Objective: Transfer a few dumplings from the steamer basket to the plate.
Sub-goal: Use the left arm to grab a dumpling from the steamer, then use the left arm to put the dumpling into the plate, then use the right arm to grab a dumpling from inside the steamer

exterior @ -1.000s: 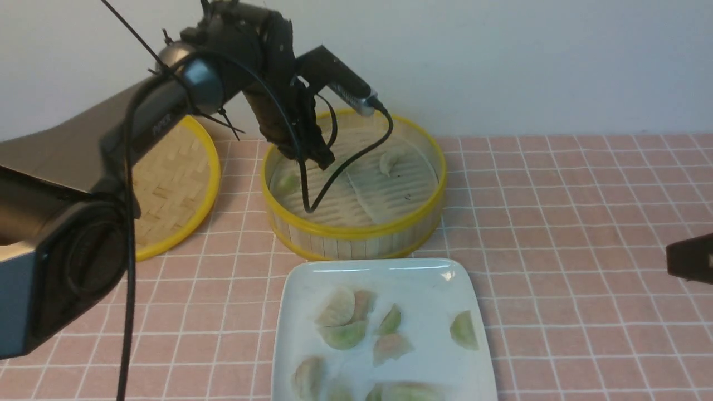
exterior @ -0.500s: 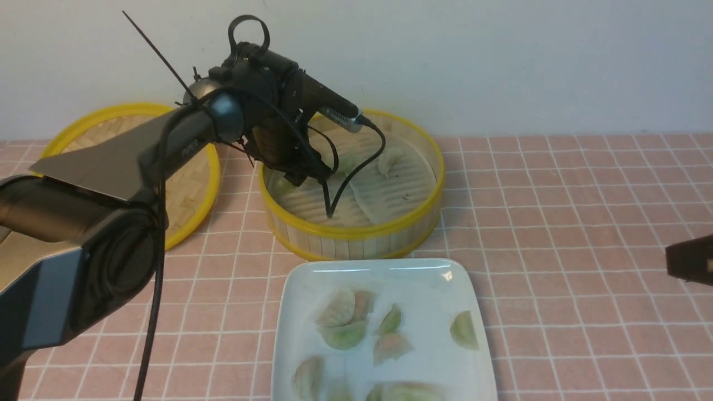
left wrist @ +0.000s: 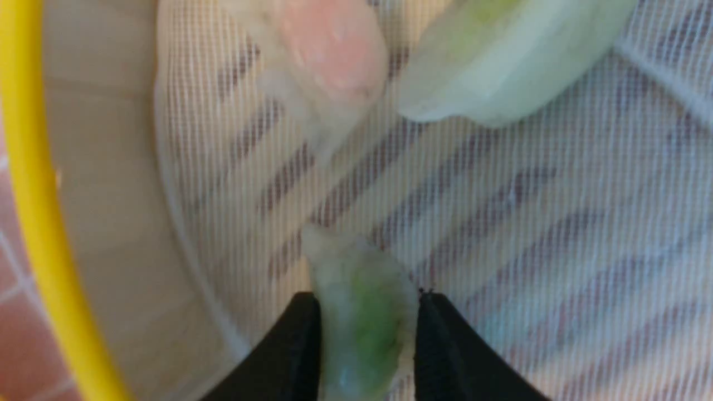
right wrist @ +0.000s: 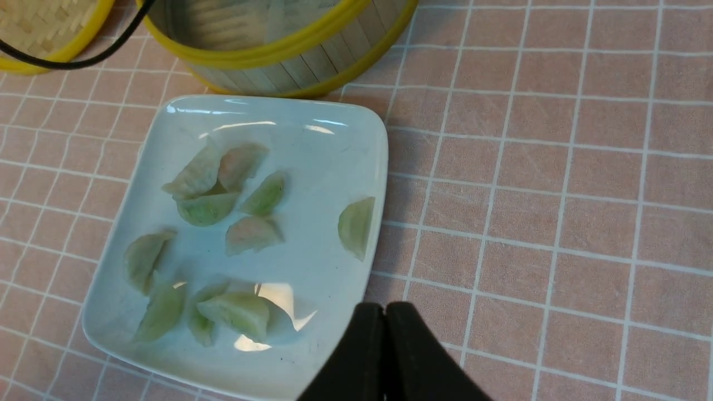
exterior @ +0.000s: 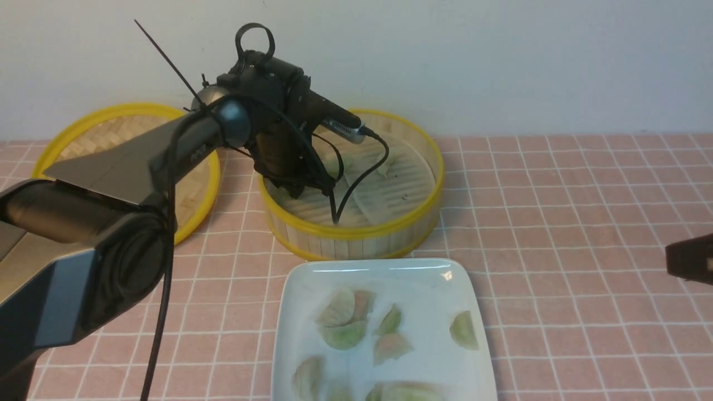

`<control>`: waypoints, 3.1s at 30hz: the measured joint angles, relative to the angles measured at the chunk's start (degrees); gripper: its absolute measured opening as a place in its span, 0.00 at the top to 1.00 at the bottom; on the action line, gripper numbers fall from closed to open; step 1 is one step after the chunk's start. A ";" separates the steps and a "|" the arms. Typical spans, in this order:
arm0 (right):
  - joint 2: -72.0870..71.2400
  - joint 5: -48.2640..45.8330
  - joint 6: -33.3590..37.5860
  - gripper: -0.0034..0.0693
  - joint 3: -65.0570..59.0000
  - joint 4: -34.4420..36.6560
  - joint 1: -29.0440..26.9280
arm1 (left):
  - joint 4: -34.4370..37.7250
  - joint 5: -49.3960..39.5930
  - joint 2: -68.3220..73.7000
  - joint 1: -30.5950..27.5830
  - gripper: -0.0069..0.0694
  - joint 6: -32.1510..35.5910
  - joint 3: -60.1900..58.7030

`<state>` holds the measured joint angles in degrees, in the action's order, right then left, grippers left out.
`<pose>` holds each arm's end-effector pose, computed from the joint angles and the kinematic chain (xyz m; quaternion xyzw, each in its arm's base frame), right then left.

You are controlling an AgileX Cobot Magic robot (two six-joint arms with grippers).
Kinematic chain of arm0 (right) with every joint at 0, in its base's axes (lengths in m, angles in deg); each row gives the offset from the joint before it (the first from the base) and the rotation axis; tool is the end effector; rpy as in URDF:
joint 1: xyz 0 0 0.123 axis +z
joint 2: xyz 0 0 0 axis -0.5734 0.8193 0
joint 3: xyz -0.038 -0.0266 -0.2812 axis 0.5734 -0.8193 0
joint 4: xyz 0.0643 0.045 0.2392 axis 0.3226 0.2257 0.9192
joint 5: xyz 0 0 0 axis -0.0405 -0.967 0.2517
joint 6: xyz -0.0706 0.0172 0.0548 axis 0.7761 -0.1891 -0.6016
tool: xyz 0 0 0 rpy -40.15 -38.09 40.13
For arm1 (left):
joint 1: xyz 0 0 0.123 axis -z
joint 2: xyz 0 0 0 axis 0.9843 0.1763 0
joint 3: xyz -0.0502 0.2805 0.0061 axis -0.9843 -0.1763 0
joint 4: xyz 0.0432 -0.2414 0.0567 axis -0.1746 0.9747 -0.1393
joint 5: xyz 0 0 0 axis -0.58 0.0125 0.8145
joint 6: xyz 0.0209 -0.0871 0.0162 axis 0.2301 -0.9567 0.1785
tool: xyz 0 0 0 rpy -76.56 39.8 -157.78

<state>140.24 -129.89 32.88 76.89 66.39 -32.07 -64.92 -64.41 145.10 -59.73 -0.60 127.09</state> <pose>0.1523 0.0432 0.3383 -0.0671 0.9312 0.2021 0.2960 0.4915 -0.1660 0.1745 0.2482 0.9505 0.0569 0.1782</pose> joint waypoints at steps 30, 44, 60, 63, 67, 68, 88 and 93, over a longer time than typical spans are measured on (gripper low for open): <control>0.00 1.67 1.08 0.97 0.00 0.48 0.00 | 29.38 -4.17 -34.11 -0.05 0.66 5.05 -46.41; 8.57 1.54 3.70 0.97 9.32 0.93 0.00 | 31.96 5.56 -25.38 -0.05 0.46 12.50 -46.91; 47.86 -3.77 4.90 0.96 46.85 -0.99 9.51 | 25.07 -5.26 -41.00 -0.05 0.88 7.01 -41.29; 55.49 -1.47 4.30 0.92 53.18 -1.28 10.31 | 24.77 -7.53 -47.38 -0.05 0.91 5.93 -41.29; 67.72 -0.56 5.01 0.80 65.18 -1.60 12.14 | 24.77 -10.09 -56.50 -0.05 0.92 5.24 -41.29; 67.72 -0.56 5.01 0.80 65.18 -1.60 12.14 | 24.77 -10.14 -56.50 -0.05 0.92 5.24 -41.29; 98.66 2.56 13.64 0.25 91.59 -4.06 17.80 | 12.16 -11.47 -67.78 -0.05 0.92 -1.44 -41.29; 99.76 3.50 15.61 0.25 91.75 -3.83 18.22 | 11.86 -11.52 -67.78 -0.05 0.92 -1.66 -41.29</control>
<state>239.99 -126.39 48.49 168.64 62.56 -13.86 -53.06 -75.93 77.33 -59.78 -2.25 85.80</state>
